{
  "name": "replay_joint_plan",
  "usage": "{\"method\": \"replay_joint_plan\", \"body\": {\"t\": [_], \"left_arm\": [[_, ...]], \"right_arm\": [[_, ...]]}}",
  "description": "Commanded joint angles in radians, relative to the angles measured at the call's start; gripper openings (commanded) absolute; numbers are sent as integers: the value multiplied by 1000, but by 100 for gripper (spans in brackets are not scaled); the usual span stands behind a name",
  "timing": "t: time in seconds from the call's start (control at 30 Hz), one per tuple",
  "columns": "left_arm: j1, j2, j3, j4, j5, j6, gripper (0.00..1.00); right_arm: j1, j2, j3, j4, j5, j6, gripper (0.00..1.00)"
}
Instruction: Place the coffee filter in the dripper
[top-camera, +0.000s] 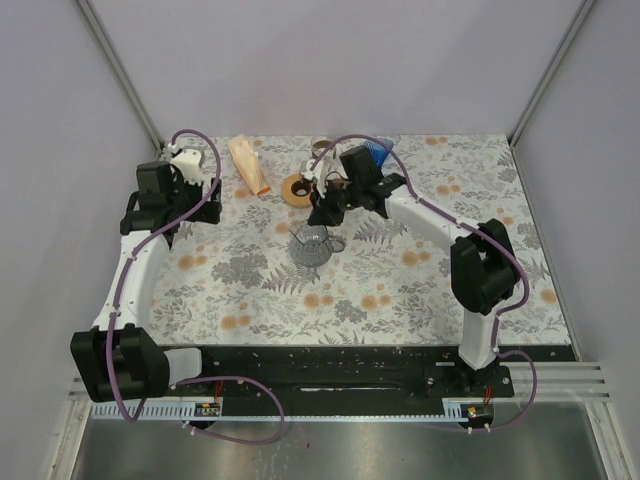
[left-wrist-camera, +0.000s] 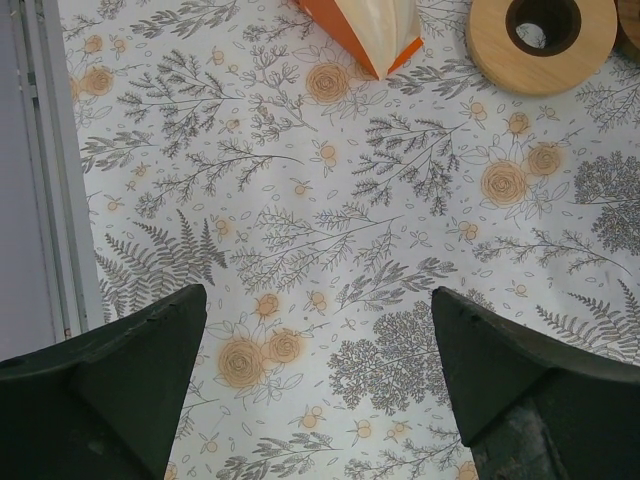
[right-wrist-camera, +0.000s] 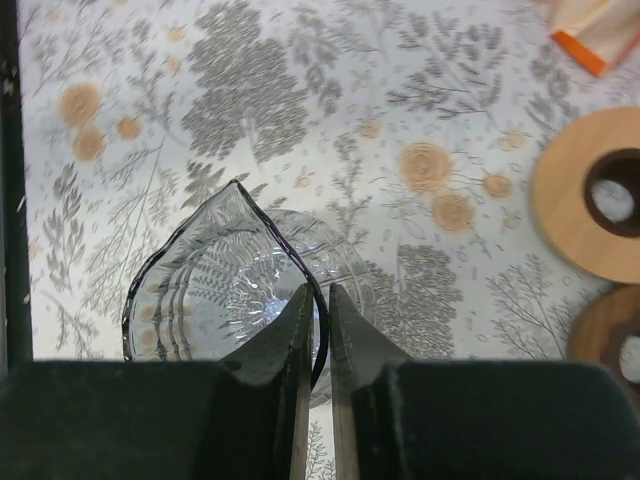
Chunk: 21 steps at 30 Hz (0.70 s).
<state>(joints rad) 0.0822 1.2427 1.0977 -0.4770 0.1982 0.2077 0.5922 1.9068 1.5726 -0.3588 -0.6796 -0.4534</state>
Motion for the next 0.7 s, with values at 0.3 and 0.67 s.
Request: {"method": "replay_joint_plan", "body": {"t": [0.3, 0.67], "left_arm": [[10, -34, -9, 29, 21, 7, 98], [13, -37, -15, 31, 23, 10, 98]], "right_arm": [[63, 47, -33, -17, -60, -341, 0], [89, 109, -45, 11, -24, -341, 0]]}}
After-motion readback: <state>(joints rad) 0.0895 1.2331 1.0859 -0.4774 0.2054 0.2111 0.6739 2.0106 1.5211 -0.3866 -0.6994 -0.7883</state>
